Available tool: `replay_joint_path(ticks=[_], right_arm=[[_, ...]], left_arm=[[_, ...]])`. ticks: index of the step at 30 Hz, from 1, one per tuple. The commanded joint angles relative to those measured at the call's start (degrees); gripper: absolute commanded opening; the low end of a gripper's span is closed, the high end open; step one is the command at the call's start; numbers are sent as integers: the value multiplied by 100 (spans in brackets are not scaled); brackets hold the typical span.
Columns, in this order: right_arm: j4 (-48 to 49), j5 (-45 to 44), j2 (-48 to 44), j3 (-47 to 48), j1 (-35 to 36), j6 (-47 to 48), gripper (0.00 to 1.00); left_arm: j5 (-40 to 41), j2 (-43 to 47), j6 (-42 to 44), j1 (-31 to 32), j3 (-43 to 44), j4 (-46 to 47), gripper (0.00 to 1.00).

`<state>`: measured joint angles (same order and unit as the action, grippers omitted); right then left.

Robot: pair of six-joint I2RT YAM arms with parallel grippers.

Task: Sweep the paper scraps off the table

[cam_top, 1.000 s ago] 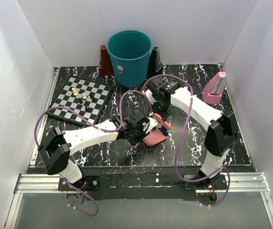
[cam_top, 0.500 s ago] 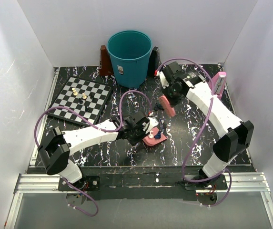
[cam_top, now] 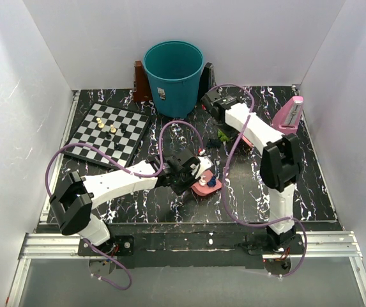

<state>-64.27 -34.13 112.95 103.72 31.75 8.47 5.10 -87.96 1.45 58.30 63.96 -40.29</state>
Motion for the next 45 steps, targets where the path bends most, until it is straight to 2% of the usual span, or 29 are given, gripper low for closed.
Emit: replay_joint_path(ticks=[1,4,8,13,17,19,25,28,35,39,45], right_arm=[[668,-806,403,272,-46,1023,1],[854,-395,395,210,33,1340,1],[1144,370,-262,-790,419,1649,1],[443,2073,-1475,-1529,920,1149,1],[-66,2910,-2205,-1785,1219,762,1],[-165,2869,-2495,-1855,1264,586,1],[-279,1570,-2953,-1426,1203,-134,1],[-60,1129,-3120,-1249,922,-626,1],[871,1356,-3928,-1723,-53,-1461,1],[1214,1146,-4333,-2083,-545,-1857,1],[1654,1383,-4781,-2497,-951,-1858,1]], left_arm=[[61,104,-84,23,55,-40,24],[105,86,-93,23,64,-66,24],[105,104,-101,23,64,-58,23],[79,51,-93,23,116,-84,23],[105,69,-101,14,116,-93,23],[105,95,-101,23,107,-84,24],[105,156,-101,23,125,-58,23],[87,305,-101,23,134,56,23],[184,613,-330,23,432,40,23],[368,614,-418,14,1029,-285,23],[737,298,-427,-3,2214,-962,23]])
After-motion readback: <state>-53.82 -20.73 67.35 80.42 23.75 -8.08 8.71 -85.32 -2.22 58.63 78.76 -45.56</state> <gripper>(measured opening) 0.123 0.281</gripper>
